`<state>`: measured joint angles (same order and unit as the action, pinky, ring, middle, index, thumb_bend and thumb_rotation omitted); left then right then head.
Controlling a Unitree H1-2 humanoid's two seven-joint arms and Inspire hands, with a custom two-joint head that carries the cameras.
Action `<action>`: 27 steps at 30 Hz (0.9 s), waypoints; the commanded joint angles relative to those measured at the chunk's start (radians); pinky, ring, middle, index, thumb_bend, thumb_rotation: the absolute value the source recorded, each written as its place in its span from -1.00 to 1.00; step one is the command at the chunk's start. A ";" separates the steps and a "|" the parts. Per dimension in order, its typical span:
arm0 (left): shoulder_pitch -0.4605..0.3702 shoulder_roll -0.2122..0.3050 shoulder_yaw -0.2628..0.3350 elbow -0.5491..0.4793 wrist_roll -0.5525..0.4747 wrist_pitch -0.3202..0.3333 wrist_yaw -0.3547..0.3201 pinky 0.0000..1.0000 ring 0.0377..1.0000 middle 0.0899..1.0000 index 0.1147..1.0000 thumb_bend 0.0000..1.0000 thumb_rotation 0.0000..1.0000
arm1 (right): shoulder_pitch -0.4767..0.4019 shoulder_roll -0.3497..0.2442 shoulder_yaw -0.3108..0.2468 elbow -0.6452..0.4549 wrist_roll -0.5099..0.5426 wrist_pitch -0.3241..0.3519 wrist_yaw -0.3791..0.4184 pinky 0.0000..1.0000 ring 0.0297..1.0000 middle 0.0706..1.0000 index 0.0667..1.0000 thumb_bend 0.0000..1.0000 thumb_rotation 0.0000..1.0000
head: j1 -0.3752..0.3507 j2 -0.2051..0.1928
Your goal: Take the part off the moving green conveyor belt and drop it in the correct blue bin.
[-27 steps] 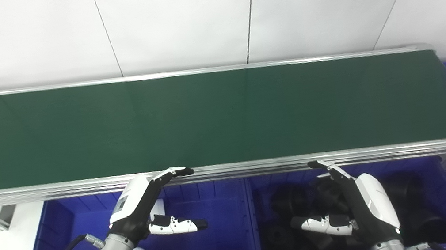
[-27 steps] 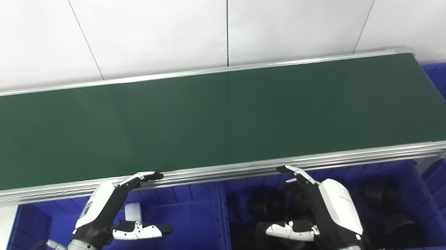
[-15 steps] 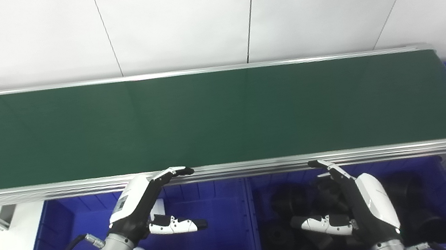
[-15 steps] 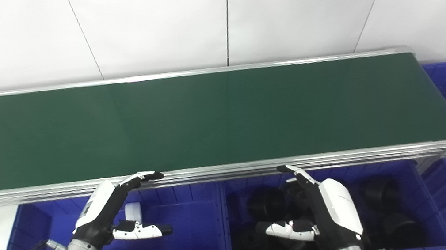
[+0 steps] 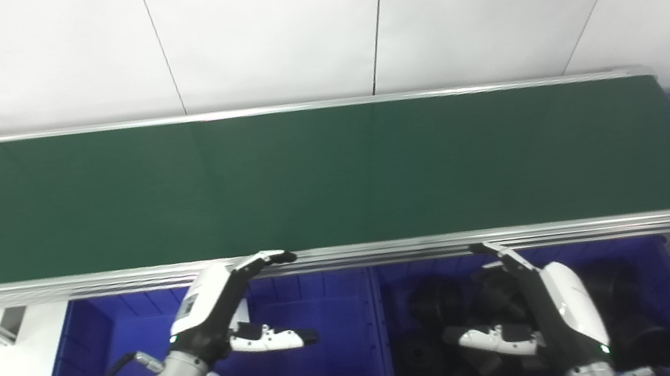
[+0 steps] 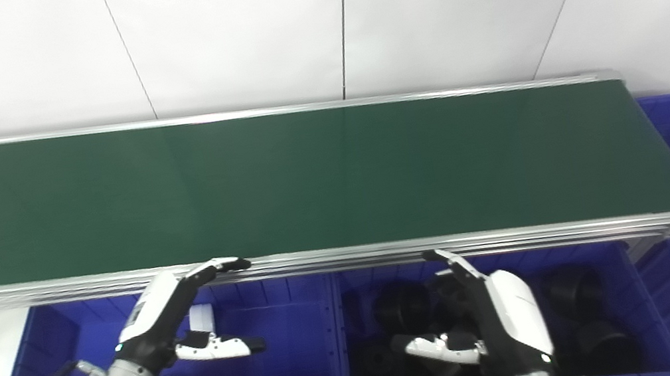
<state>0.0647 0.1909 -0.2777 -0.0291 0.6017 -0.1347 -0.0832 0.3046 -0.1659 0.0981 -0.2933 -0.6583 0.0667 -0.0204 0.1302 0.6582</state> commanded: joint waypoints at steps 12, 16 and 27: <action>-0.006 -0.047 -0.051 0.052 0.062 -0.043 0.097 0.76 0.66 0.59 0.50 0.84 0.01 | 0.008 -0.041 -0.010 -0.024 0.028 -0.050 -0.035 0.18 0.22 0.23 0.56 0.53 -0.75 | -0.011 -0.075; -0.004 -0.043 -0.055 0.066 0.065 -0.052 0.111 0.76 0.68 0.59 0.50 0.83 0.02 | 0.012 -0.037 -0.006 -0.026 0.010 -0.038 -0.035 0.23 0.23 0.22 0.55 0.57 -0.79 | -0.027 -0.104; -0.010 -0.031 -0.059 0.116 0.067 -0.087 0.141 0.78 0.68 0.59 0.49 0.83 0.00 | 0.012 -0.019 0.002 -0.007 -0.001 -0.026 -0.034 0.14 0.21 0.21 0.55 0.60 -0.81 | -0.059 -0.177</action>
<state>0.0746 0.1547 -0.3355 0.0956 0.6680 -0.1898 0.0265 0.3183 -0.1845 0.1031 -0.2815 -0.6555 0.0339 -0.0493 0.0706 0.4817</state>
